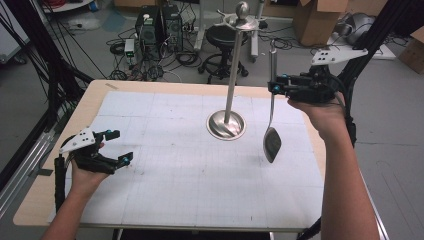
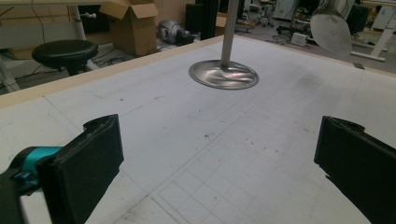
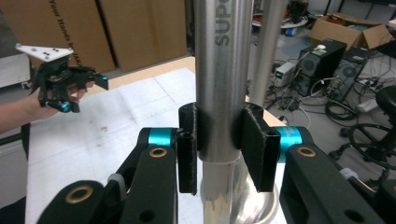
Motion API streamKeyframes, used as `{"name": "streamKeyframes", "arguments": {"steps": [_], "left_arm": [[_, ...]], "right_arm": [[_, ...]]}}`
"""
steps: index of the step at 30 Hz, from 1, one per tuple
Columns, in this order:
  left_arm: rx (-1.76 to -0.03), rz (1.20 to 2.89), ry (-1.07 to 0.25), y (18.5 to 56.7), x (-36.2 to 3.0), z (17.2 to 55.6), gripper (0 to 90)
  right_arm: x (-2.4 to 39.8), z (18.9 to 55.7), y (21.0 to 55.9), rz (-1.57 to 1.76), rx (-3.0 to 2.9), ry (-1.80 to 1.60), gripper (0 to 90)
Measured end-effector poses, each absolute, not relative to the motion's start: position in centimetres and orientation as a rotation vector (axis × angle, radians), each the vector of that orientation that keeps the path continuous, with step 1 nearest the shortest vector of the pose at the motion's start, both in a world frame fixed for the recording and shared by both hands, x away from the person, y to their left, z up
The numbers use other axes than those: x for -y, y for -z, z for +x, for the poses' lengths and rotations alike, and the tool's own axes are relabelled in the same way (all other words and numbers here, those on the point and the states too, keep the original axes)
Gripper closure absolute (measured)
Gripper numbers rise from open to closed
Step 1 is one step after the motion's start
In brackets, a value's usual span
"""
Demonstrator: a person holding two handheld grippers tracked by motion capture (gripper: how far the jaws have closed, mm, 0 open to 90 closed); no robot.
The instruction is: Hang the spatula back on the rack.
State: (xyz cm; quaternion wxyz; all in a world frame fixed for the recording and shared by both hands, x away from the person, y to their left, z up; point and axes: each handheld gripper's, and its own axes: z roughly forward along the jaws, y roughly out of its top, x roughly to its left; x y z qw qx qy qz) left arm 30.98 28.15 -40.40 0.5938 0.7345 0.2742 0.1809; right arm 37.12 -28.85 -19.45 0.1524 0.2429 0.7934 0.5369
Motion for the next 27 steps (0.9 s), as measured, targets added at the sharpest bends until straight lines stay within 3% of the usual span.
{"name": "streamKeyframes", "arguments": {"steps": [27], "left_arm": [[-0.636,1.701,-0.416,40.4,-28.2,31.1,1.7]], "right_arm": [[28.1,40.0,18.3,0.750,-2.274,-1.519,69.0]]}}
